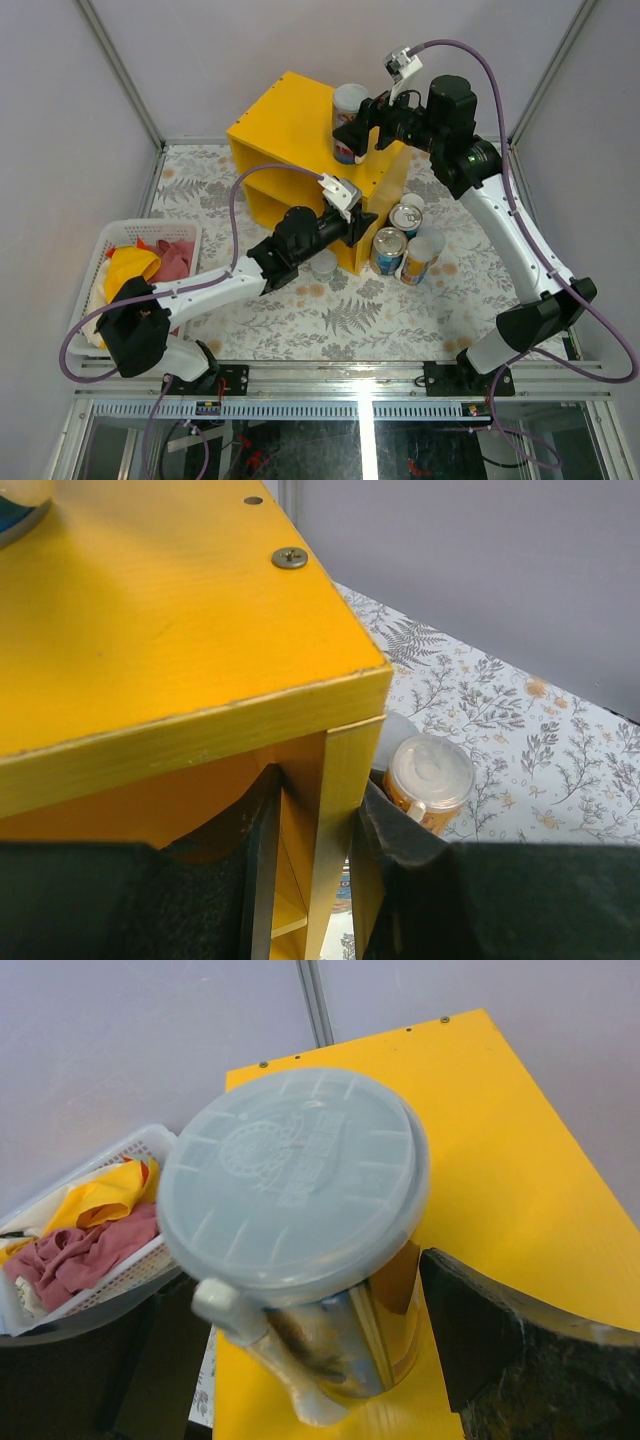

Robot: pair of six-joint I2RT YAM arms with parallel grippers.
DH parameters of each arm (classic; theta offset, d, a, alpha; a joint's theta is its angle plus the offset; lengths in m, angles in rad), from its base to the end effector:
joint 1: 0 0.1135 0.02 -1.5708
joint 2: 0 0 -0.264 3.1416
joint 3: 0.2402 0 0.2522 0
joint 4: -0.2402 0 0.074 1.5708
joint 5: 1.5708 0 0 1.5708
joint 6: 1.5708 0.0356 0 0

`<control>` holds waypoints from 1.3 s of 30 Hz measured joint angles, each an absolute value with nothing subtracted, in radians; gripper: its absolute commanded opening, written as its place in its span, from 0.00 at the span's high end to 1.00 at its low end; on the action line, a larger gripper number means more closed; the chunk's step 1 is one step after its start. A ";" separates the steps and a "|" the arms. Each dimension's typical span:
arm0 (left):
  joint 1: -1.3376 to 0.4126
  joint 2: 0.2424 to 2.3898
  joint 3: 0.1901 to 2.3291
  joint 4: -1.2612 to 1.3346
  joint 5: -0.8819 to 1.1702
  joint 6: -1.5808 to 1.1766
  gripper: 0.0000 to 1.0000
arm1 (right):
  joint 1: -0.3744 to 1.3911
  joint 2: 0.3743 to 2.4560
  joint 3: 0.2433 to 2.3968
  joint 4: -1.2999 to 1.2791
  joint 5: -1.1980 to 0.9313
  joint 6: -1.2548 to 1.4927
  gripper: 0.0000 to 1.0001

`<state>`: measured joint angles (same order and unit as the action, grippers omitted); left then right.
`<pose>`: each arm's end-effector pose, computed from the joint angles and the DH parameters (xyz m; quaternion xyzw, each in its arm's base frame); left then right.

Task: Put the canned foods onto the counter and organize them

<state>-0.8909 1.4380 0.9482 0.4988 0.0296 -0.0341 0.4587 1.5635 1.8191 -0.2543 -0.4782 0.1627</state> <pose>0.2123 -0.2643 0.3139 0.3020 0.6359 -0.3262 0.6309 0.3025 0.1677 0.4976 -0.2670 0.6543 0.3695 0.6034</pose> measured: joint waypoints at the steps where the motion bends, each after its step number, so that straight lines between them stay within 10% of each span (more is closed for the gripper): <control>1: -0.893 1.439 0.949 0.498 0.030 -0.035 0.91 | 0.459 1.567 1.819 -0.254 -0.472 0.160 0.15; 17: -0.931 1.439 0.981 0.448 0.023 -0.131 0.37 | 0.466 1.643 1.850 -0.197 -0.428 0.134 0.65; 20: -0.945 1.423 0.981 0.426 0.015 -0.148 0.00 | 0.466 1.694 1.905 -0.195 -0.429 0.135 0.65; 39: -1.005 1.195 0.865 0.337 -0.197 -0.221 0.00 | 0.476 2.136 2.431 -0.184 -0.438 0.182 0.62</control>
